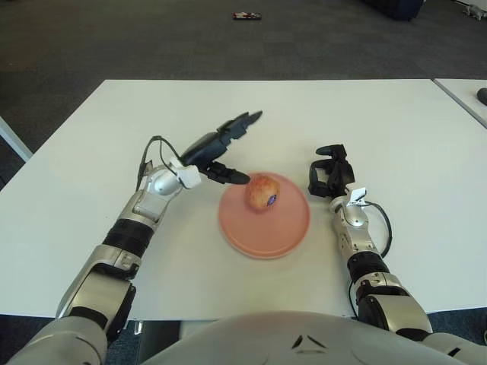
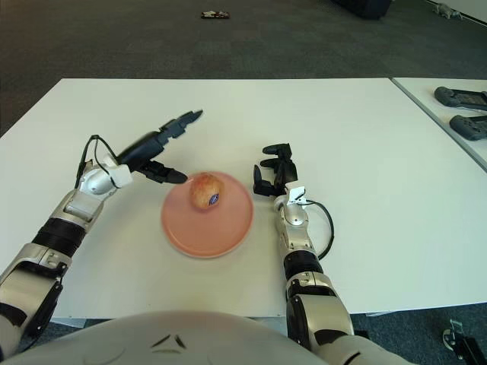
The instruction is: Put the apple into the plate.
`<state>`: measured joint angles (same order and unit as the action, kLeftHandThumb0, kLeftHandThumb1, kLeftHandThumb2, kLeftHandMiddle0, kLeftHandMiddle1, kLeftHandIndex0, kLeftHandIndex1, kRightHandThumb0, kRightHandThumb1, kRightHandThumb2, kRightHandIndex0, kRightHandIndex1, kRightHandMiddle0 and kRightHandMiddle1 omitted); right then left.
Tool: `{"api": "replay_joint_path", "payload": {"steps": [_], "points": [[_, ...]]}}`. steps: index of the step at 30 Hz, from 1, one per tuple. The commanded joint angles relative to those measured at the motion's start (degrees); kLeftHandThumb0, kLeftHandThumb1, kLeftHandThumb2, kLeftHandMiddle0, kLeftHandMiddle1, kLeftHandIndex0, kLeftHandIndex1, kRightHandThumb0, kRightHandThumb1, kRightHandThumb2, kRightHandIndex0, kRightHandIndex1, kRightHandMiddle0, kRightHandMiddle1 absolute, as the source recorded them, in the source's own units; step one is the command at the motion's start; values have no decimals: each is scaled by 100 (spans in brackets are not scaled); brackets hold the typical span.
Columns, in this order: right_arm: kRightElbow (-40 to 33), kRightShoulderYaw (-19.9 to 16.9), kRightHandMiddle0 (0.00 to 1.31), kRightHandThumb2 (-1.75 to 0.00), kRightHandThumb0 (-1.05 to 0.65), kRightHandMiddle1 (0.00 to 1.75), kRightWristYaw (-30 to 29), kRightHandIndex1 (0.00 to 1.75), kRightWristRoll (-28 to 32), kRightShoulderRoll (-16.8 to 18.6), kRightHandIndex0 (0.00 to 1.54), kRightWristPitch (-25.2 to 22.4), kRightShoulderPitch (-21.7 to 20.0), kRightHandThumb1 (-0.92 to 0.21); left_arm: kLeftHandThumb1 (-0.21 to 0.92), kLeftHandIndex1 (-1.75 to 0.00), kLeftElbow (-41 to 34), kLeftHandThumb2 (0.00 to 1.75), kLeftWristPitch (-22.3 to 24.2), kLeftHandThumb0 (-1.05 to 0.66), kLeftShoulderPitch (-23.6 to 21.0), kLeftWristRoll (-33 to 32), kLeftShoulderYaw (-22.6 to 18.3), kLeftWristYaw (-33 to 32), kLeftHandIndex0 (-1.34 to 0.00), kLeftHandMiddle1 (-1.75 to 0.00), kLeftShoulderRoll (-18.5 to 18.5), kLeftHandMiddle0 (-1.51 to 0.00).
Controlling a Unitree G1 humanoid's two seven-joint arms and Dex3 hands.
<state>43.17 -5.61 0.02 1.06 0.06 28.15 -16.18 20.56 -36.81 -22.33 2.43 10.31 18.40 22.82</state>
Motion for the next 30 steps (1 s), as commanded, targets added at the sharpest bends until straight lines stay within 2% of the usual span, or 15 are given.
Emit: {"api": "replay_joint_path", "payload": {"steps": [1,6,9,12,15,17,23,30], "points": [[100,38,103,-129,-4,175,-62,175,-24,68,128,-240,248,-31,92,0,401,49,-110,-101,-227,-116,-415,-226,0,0,-62,0],[68,59,103,-129,-4,175,-97,175,-30,64,129,-283,256,-31,92,0,857,66,-440,-95,-281,151,-831,-882,0,0,-172,0],[73,67,103,-129,-4,175,-88,175,-21,53,129,-287,255,-31,92,0,855,76,-223,-93,-257,278,-1019,-1324,0,0,-324,0],[79,69,103,-129,-4,175,-38,175,-1,40,128,-259,263,-31,92,-1,844,88,243,-94,-242,715,-1310,-2475,-1,0,-658,0],[86,66,103,-129,-4,175,-29,175,9,35,128,-262,262,-31,92,-3,885,98,403,-95,-134,929,-1442,-3097,-4,0,-848,0],[78,65,103,-129,-4,175,-23,175,15,29,128,-281,266,-31,92,-4,842,102,496,-94,-44,978,-1471,-3284,-5,0,-935,0],[-40,84,103,-129,-4,175,-2,175,12,24,128,-461,280,-31,92,-30,855,105,830,-91,85,907,-1540,-3650,0,-1,-1303,-3],[-158,102,103,-129,-5,175,9,175,-2,15,127,-569,317,-31,92,-36,924,106,1036,-88,114,1041,-1507,-3855,0,-2,-1394,-5]]}}
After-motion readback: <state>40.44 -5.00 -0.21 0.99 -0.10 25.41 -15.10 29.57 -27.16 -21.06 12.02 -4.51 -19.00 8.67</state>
